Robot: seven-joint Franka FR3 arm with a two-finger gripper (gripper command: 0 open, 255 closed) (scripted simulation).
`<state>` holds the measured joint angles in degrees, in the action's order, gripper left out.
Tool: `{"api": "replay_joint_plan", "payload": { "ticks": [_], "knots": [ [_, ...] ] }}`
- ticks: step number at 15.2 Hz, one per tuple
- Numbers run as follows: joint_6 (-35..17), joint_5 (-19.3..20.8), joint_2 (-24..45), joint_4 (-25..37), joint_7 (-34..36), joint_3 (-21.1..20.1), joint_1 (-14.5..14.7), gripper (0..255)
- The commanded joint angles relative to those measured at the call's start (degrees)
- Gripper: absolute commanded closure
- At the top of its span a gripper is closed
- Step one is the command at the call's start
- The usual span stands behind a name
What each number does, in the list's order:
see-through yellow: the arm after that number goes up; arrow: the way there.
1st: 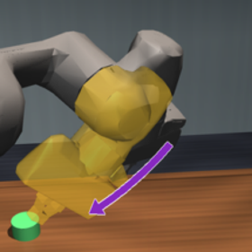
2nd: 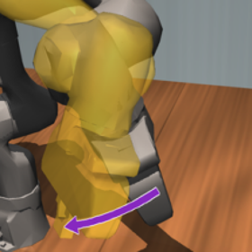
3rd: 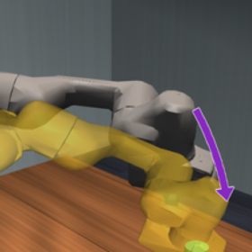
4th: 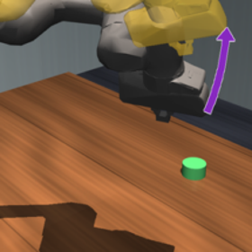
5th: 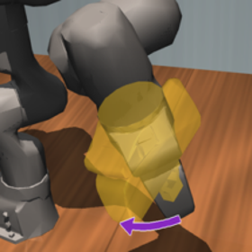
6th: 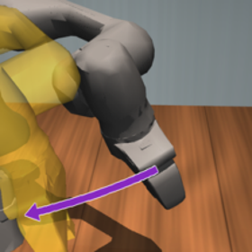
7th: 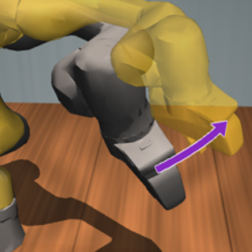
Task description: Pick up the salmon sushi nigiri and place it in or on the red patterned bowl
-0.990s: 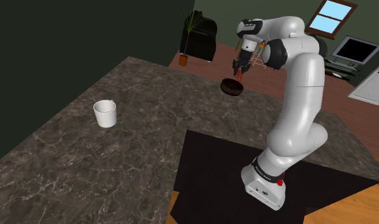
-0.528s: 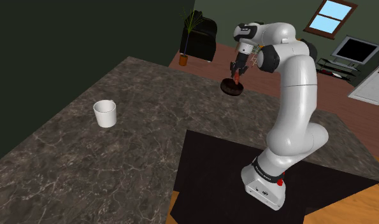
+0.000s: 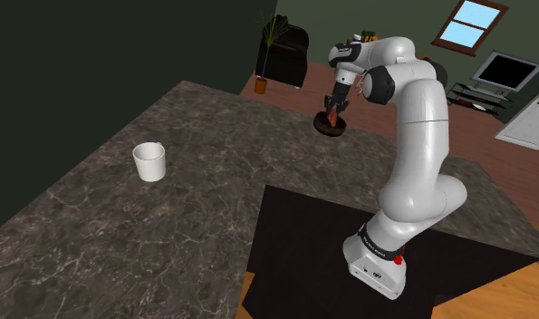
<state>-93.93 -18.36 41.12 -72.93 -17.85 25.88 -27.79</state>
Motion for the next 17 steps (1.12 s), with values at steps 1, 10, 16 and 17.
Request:
{"api": "replay_joint_plan", "payload": {
  "ticks": [1,10,16,17],
  "knots": [
    [-0.22,-0.04,0.07,-0.12,-0.06,-0.01,-0.02,255],
    [-0.22,-0.04,0.07,-0.12,-0.06,-0.01,-0.02,0],
    [8.29,-0.14,2.23,10.94,0.92,-0.20,-2.52,0],
    [8.29,-0.14,2.23,10.94,0.93,-0.20,-2.52,0]
  ]
}}
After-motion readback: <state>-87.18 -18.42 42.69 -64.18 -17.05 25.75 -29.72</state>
